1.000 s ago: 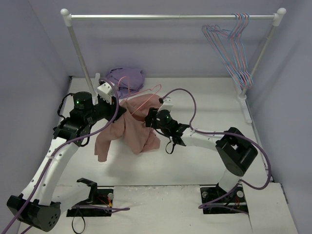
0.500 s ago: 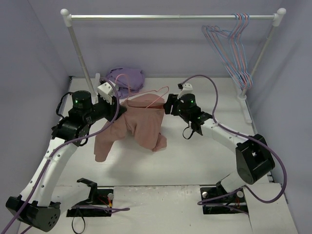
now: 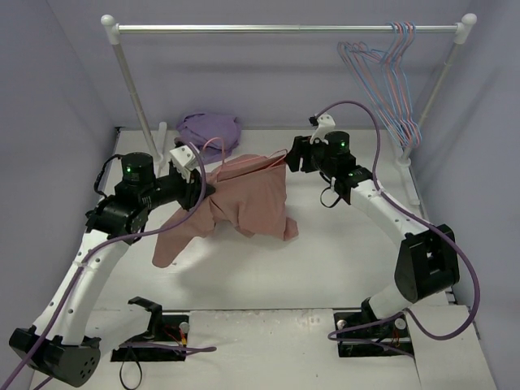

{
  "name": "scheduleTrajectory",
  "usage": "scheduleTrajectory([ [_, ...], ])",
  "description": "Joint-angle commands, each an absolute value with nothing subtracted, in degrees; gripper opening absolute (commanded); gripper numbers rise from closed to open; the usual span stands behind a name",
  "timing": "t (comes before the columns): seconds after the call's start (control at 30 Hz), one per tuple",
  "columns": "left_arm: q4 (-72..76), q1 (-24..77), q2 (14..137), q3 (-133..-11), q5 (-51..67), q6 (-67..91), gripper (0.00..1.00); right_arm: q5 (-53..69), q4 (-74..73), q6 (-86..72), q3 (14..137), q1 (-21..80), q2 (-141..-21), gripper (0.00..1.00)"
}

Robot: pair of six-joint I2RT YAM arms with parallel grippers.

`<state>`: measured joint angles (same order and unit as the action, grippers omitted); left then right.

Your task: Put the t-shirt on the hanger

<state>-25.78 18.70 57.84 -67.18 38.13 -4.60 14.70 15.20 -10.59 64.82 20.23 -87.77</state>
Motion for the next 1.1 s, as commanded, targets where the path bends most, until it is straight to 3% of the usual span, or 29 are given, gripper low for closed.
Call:
scheduleTrajectory([
  [0.0, -27.3, 18.4, 56.2, -72.3, 38.1, -9.0, 0.0, 8.2, 14.9, -6.4, 67.6, 17.5, -88.1, 0.57],
  [0.43, -39.1, 18.5, 64.4, -76.8, 39.7, -15.3, 0.0, 9.3, 14.0, -1.8, 71.1, 17.8, -84.1, 0.47],
  [0.63, -41.2, 18.5, 67.8, -80.1, 45.1, -16.2, 0.0, 13.4, 12.0, 2.1, 74.9, 18.6, -83.1, 0.28],
  [0.77, -45.6, 18.8, 70.7, -83.6, 46.4, -18.8, 0.0, 16.1, 8.1, 5.5, 80.1, 19.2, -83.6, 0.09],
  [0.87, -45.4, 18.8, 71.0, -84.2, 50.1, -19.1, 0.0, 19.3, 6.2, 7.6, 83.8, 19.8, -84.1, 0.04],
  [1.07, -49.7, 19.0, 73.7, -87.7, 57.6, -21.2, 0.0, 25.2, -0.6, 10.8, 95.9, 21.1, -89.1, 0.04],
])
